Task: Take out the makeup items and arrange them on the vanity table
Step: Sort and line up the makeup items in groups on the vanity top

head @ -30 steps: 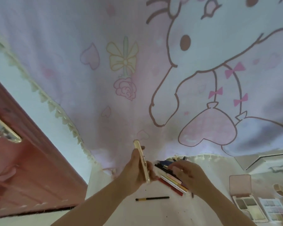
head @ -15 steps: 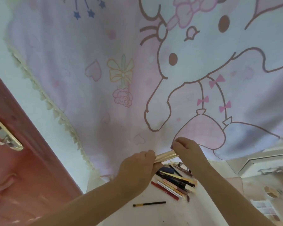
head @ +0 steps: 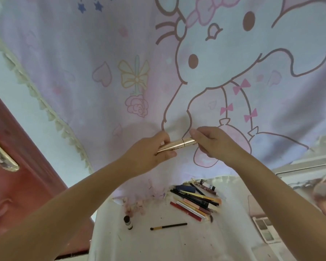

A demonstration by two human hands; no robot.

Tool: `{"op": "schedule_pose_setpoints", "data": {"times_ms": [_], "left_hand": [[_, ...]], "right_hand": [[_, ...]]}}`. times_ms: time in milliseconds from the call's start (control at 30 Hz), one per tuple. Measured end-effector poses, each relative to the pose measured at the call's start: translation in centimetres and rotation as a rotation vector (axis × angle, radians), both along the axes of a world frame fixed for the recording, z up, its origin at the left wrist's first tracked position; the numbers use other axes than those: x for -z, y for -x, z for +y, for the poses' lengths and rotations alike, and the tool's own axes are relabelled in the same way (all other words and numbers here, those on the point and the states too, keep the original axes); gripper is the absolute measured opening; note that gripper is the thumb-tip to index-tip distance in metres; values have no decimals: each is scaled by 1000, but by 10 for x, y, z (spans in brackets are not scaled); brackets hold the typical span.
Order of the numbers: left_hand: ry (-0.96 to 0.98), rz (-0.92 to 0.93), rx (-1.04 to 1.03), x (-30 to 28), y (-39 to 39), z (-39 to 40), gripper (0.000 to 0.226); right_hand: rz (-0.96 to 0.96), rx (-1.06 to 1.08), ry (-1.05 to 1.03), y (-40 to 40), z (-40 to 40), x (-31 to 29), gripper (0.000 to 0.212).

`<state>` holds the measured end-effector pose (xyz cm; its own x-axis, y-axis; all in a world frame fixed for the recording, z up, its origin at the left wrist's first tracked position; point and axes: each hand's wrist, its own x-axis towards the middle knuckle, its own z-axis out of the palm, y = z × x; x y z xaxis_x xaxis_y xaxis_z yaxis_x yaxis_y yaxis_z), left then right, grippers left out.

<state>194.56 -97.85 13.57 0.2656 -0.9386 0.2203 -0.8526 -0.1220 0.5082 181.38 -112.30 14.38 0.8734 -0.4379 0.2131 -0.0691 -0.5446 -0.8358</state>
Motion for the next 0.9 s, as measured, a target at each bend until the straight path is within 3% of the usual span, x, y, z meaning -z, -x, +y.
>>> {"op": "schedule_pose_setpoints", "data": {"times_ms": [67,167,267,367,433,567,700,767,900], "left_hand": [[-29,2,31,2,-1,0,19],[-46,86,31,0,-2,0,15],[-58,-97,-29,0,-5,-2,15],[-59,-309,-97,5,-3,-3,16],[-78,-396,-114,8,-2,0,20],[-144,-192,-54,10,-5,6,27],[-199,-214,-108,18,-4,10,31],[-210,-258,-109,23,-1,11,28],[-219,-153,-93,23,-1,16,25]], "right_hand": [[-93,-82,1,3,0,0,22],[-153,-165,-8,7,-6,3,26],[-55,-168,-101,6,-5,4,9],[115,-108,5,1,-5,6,33],[86,-103,43,0,-3,11,30],[-145,-152,-30,4,-4,24,29],[-6,-209,-210,-2,3,32,13],[67,-151,-193,-7,4,35,24],[-83,-149,-168,-6,5,35,23]]}}
